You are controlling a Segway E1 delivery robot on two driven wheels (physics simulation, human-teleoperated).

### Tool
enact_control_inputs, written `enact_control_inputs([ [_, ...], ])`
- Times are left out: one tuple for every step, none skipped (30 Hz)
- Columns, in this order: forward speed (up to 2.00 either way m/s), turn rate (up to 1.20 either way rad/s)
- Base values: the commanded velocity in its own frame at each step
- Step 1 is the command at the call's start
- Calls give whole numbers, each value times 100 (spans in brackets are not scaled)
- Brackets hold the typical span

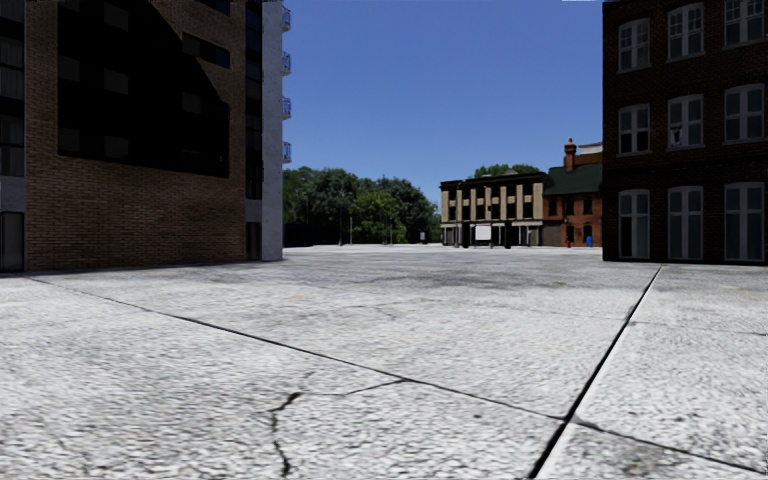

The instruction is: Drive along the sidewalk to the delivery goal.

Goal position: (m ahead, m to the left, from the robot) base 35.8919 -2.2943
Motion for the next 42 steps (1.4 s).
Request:
enact_control_inputs([
  [200,-32],
  [200,-32],
  [200,-32],
  [200,-32],
  [200,-32],
  [200,-32],
  [200,-32],
  [200,-32],
  [200,-32],
  [200,-32],
  [200,-32],
  [200,-32],
  [200,-32],
  [200,-32],
  [200,-10],
  [200,0],
  [200,0],
  [200,0],
  [200,0],
  [200,0],
  [200,0],
  [200,0],
  [200,0],
  [200,0],
  [200,0],
  [200,0],
  [200,0],
  [200,0],
  [200,0],
  [200,0],
  [200,0],
  [200,0],
  [200,0],
  [200,0],
  [200,0],
  [200,0],
  [200,0],
  [200,0],
  [200,0],
  [200,0],
  [200,0],
  [200,0],
])
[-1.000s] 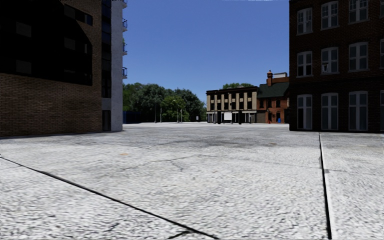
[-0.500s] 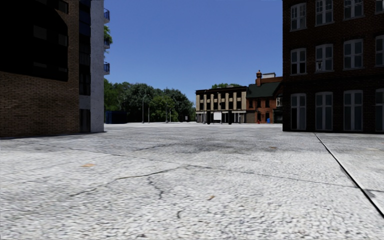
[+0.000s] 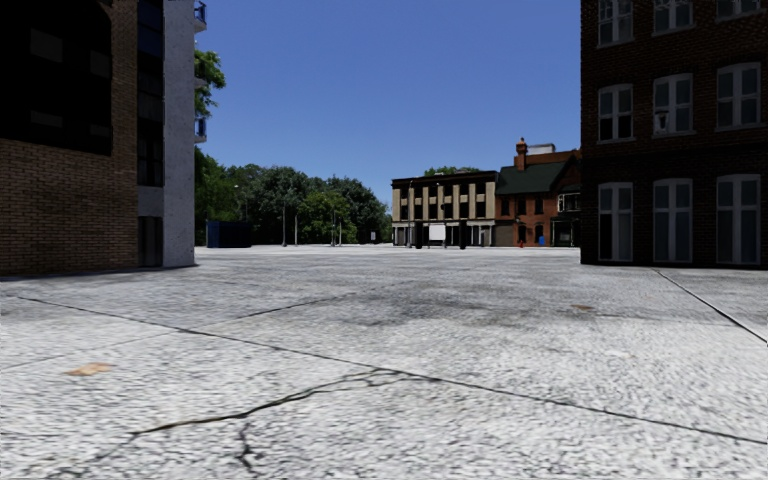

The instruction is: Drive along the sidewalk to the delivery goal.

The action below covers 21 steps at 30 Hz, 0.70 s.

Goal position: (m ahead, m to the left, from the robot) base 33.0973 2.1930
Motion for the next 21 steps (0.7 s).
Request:
enact_control_inputs([
  [200,0],
  [200,0],
  [200,0],
  [200,0],
  [200,0],
  [200,0],
  [200,0],
  [200,0],
  [200,0],
  [200,0],
  [200,0],
  [200,0],
  [200,0],
  [200,0],
  [200,0],
  [200,0],
  [200,0],
  [200,0],
  [200,0],
  [200,0],
  [200,0],
])
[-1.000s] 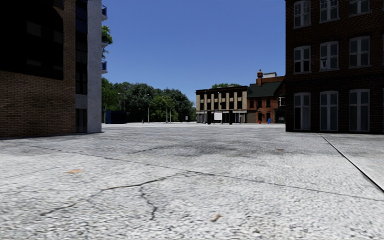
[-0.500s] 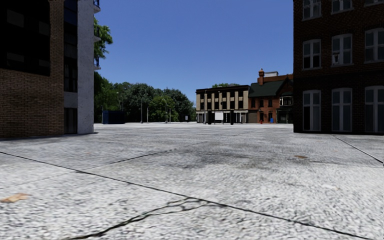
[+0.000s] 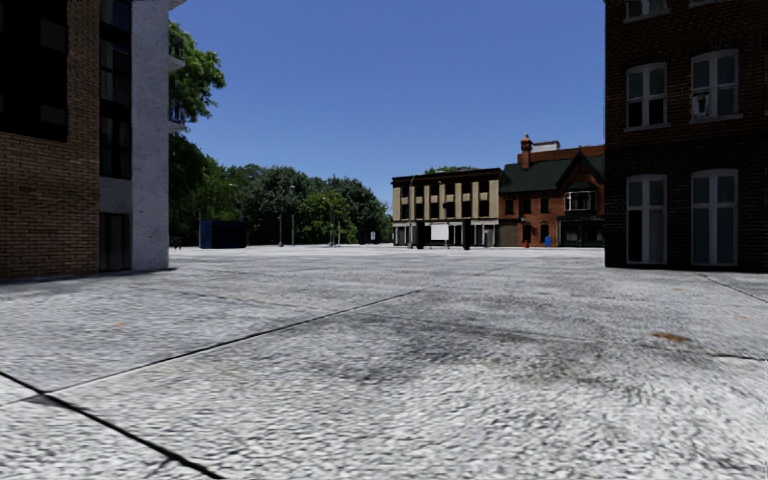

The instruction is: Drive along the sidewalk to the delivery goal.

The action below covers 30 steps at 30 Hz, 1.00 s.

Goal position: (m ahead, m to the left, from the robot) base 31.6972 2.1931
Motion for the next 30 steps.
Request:
enact_control_inputs([
  [200,0],
  [200,0],
  [200,0],
  [200,0],
  [200,0],
  [200,0],
  [200,0],
  [200,0],
  [200,0],
  [200,0],
  [200,0],
  [200,0],
  [200,0],
  [200,0],
  [200,0],
  [200,0],
  [200,0],
  [200,0],
  [200,0],
  [200,0],
  [200,0],
  [200,0],
  [200,0],
  [200,0],
  [200,0],
  [200,0],
  [200,0],
  [200,0],
  [200,0],
  [200,0],
])
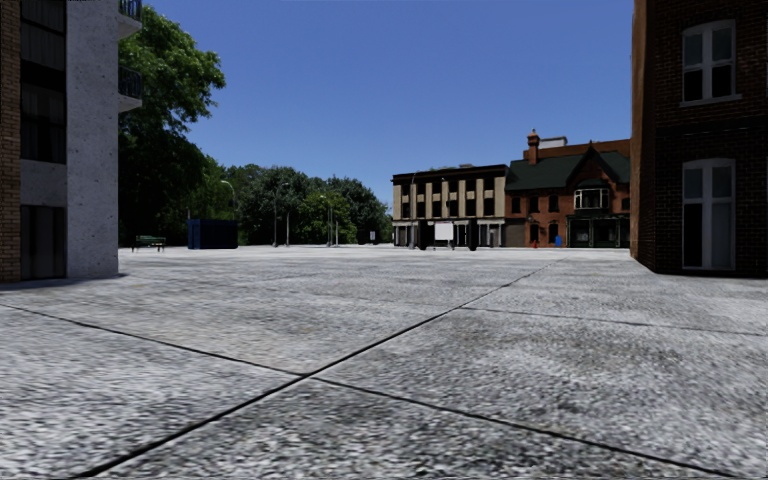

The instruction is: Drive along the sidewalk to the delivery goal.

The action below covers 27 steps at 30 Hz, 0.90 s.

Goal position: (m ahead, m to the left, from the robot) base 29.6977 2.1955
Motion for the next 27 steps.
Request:
enact_control_inputs([
  [200,0],
  [200,0],
  [200,0],
  [200,0],
  [200,0],
  [200,0],
  [200,0],
  [200,0],
  [200,0],
  [200,0],
  [200,0],
  [200,0],
  [200,0],
  [200,0],
  [200,0],
  [200,0],
  [200,0],
  [200,0],
  [200,0],
  [200,0],
  [200,0],
  [200,0],
  [200,0],
  [200,0],
  [200,0],
  [200,0],
  [200,0],
])
